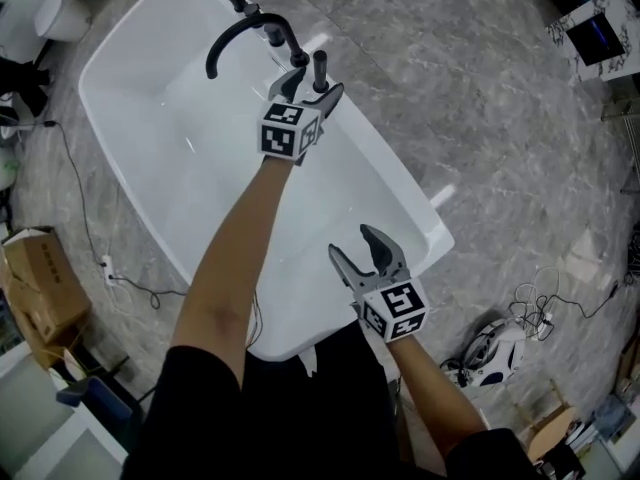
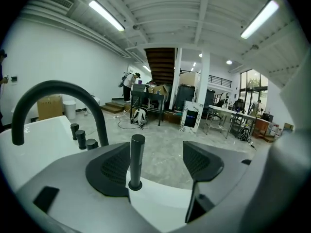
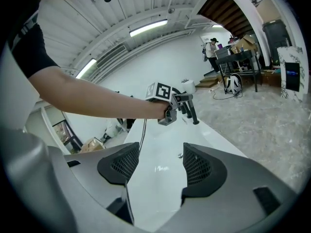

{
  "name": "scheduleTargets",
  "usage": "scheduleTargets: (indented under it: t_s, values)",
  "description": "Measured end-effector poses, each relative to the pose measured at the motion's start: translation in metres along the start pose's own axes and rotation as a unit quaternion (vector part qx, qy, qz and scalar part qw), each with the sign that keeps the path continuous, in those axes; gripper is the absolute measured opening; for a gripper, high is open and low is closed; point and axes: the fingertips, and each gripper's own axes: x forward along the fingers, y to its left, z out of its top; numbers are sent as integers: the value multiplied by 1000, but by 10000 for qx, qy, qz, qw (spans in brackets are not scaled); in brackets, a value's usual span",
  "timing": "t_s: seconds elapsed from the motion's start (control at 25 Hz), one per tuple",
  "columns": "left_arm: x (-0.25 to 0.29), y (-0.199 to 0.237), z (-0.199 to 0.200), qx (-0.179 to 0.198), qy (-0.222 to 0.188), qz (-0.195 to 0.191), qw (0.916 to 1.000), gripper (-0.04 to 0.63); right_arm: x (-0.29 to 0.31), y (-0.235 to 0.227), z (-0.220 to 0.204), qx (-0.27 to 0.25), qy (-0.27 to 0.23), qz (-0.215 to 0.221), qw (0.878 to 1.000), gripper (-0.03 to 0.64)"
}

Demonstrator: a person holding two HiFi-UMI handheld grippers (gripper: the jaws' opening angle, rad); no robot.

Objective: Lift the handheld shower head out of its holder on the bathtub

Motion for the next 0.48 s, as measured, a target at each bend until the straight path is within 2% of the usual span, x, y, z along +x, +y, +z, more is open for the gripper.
scheduleTargets:
  t_s: [0.2, 0.48]
  values:
    - [13, 6, -8, 244, 165, 27, 9996, 314, -4, -8, 0, -64, 55, 27, 10000, 252]
    - [36, 29, -13, 280, 378, 229, 9986, 314, -17, -27, -19, 171, 122, -136, 9997, 252]
